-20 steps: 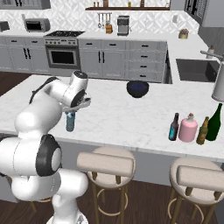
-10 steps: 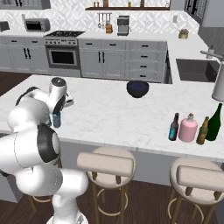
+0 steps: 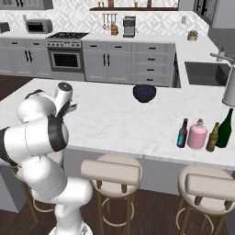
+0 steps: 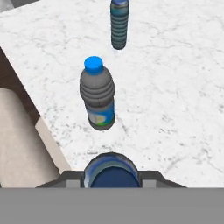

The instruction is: Move the plastic bottles in the middle to the plastics group, and the glass bottles in the middle to the glass group.

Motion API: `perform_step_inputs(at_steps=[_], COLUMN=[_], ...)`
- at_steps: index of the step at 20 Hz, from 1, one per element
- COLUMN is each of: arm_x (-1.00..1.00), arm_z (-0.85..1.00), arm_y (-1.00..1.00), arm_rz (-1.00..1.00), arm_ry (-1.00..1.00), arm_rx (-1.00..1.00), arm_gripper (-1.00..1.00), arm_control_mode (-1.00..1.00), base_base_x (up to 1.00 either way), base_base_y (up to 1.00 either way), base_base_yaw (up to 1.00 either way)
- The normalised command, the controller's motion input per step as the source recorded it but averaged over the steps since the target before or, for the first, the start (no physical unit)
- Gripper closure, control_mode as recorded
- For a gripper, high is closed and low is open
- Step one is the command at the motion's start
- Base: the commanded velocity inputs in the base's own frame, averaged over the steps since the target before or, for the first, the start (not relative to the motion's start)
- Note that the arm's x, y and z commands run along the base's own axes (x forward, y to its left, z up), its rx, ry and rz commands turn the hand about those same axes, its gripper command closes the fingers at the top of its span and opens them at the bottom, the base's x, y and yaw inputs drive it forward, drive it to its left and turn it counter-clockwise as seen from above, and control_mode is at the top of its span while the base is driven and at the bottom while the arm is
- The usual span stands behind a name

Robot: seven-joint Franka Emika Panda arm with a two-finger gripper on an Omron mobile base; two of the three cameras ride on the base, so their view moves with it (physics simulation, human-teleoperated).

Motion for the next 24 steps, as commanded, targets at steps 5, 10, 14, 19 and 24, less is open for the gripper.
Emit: perform_step_inputs(at_steps=[5, 10, 14, 19, 24], arm_x=[0.11, 0.10, 0.10, 0.06, 0.11], arm_z=[-0.21, -0.10, -0.11, -0.28, -0.28], arm_y=[0.16, 0.29, 0.19, 0.01, 0.01], arm_rz=[0.12, 0.07, 0.02, 0.00, 0.01], arm_ry=[0.00, -0.06, -0.10, -0.04, 0.00], arm_rx=[-0.03, -0.02, -0.03, -0.16, -0.13], arm_gripper=[1.00, 1.00, 1.00, 1.00, 1.00], arm_control_mode=[-1.00, -1.00, -1.00, -1.00, -1.00], base_base_x=[0.00, 0.00, 0.00, 0.00, 0.00], base_base_y=[0.00, 0.00, 0.00, 0.00, 0.00], base_base_yaw=[0.00, 0.00, 0.00, 0.00, 0.00])
